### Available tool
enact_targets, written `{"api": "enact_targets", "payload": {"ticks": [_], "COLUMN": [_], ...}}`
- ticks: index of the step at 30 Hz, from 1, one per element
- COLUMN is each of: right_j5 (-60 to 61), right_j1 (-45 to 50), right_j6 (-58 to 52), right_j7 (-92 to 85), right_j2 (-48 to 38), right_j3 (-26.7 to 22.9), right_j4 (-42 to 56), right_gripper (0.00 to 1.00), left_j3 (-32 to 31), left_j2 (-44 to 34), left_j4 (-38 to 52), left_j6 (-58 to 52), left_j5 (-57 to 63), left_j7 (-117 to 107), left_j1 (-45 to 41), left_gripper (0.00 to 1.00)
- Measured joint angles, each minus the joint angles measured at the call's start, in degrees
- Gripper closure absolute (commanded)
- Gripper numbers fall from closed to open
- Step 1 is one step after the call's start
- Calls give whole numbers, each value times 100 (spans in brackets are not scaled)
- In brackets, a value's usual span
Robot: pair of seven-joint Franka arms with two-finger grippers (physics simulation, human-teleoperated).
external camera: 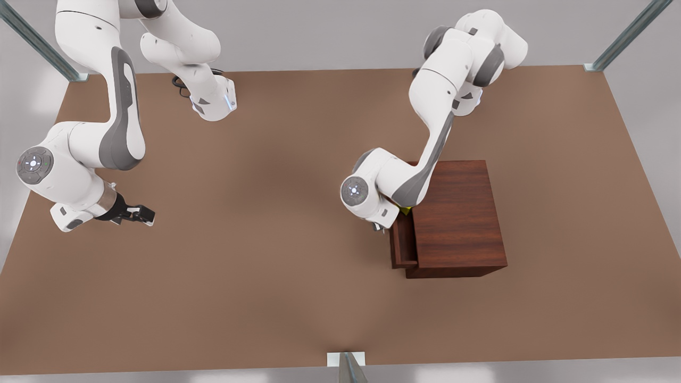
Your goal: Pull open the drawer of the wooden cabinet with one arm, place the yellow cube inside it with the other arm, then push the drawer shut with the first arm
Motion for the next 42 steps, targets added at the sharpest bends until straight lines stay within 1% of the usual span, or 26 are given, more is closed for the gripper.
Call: {"api": "enact_targets", "payload": {"ticks": [13, 15, 17, 20, 21, 23, 25, 26, 27, 28, 29, 30, 31, 36, 42], "right_j5": [12, 15, 17, 19, 19, 21, 22, 21, 21, 20, 20, 19, 19, 18, 11], "right_j1": [-40, -45, -46, -43, -43, -45, -46, -45, -44, -41, -38, -35, -34, -41, -45], "right_j6": [-29, -32, -33, -35, -35, -36, -36, -36, -36, -35, -34, -33, -32, -31, -38], "right_j7": [53, 56, 60, 61, 62, 62, 63, 64, 65, 67, 68, 69, 71, 73, 69], "right_j2": [0, 0, 0, 0, 0, 0, 0, 0, 1, 5, 16, 26, 30, 35, 61], "right_j3": [-20, -27, -33, -38, -41, -43, -47, -47, -46, -45, -45, -44, -44, -44, -44], "right_j4": [80, 87, 89, 89, 90, 95, 97, 98, 98, 98, 98, 98, 98, 103, 116], "right_gripper": [0, 0, 0, 0, 0, 0, 0, 0, 0, 0, 0, 0, 0, 0, 0], "left_j3": [145, 114, 97, 128, 229, 404, 517, 540, 523, 491, 467, 456, 449, 446, 446], "left_j2": [-47, -48, -191, -1167, -1646, -2706, -3091, -3109, -3085, -3110, -3295, -3402, -3430, -3369, -3341], "left_j4": [17, 48, 164, 86, -207, -1075, -1319, -1247, -1192, -1288, -1655, -1840, -1881, -1754, -1707], "left_j6": [-607, -633, -560, -545, -602, -665, -774, -836, -823, -741, -563, -395, -253, 184, 394], "left_j5": [44, 2, -243, -775, -892, -1058, -1234, -1314, -1378, -1422, -1449, -1468, -1481, -1461, -1460], "left_j7": [772, 853, 896, 1152, 1385, 2156, 3335, 3987, 4577, 5134, 5663, 6165, 6638, 8630, 10383], "left_j1": [272, 262, 372, 902, 1089, 1814, 2716, 3121, 3246, 3080, 2866, 2747, 2693, 2663, 2633], "left_gripper": [100, 0, 0, 0, 0, 0, 0, 0, 0, 0, 0, 0, 0, 0, 0]}}
